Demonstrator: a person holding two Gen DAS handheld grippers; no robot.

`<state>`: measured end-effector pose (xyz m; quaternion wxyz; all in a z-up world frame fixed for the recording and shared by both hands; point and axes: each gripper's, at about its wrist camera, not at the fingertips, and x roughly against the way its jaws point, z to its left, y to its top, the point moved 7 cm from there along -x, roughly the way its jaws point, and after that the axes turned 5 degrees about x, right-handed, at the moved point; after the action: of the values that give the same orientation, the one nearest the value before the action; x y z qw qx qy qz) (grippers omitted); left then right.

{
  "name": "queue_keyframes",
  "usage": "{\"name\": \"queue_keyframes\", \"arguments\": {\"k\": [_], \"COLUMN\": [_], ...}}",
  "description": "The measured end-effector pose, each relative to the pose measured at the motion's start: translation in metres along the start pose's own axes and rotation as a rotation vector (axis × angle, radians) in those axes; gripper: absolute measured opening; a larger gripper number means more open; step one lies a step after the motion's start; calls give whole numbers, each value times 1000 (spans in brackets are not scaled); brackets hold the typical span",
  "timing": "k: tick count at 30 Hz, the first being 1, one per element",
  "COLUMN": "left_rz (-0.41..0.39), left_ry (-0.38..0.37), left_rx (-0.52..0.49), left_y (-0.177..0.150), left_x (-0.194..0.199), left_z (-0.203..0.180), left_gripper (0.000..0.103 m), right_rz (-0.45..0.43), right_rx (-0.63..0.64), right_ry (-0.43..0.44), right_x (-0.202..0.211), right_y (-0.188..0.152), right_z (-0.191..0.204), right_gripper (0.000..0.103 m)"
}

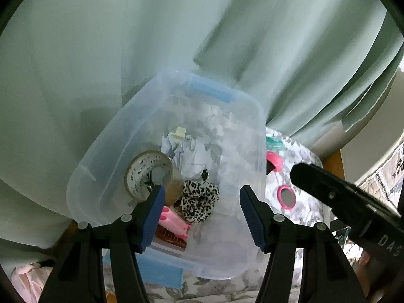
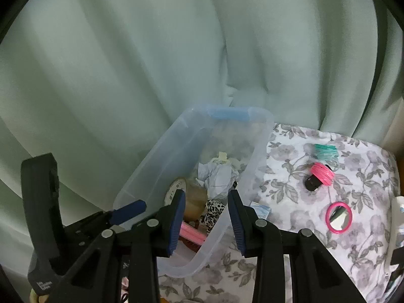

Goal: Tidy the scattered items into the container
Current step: 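Withdraw both tools toward the pink-capped bottle and pink mirror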

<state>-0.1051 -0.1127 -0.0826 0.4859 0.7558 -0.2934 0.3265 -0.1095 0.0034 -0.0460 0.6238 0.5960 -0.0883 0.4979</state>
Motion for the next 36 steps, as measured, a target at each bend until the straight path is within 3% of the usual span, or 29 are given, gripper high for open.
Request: {"name": "queue_keyframes", "arguments": {"k": [7, 14, 24, 31, 36], "left_rz": [-136, -229, -250, -224, -195], "left_ry": [-48, -95, -200, -185, -182], "left_rx": [44, 3, -101, -171, -214], "left_y": [10, 10, -6, -20, -37], "left_x": [43, 78, 98, 90, 76], "left_z": [-6, -31, -91, -123, -138], "left_gripper": [64, 72, 91, 92, 102], "right_rz": [-48, -111, -208, -248, -260], "right_rx": [-35, -114, -230, -309, -359], "right_ry": [-3, -26, -55, -80, -104], "right_x": [27, 61, 108, 128, 137], "right_y": [-7, -19, -33, -49, -65], "right_z": [-12, -43, -91, -128, -152], "right_gripper": [39, 39, 52, 56, 62]}}
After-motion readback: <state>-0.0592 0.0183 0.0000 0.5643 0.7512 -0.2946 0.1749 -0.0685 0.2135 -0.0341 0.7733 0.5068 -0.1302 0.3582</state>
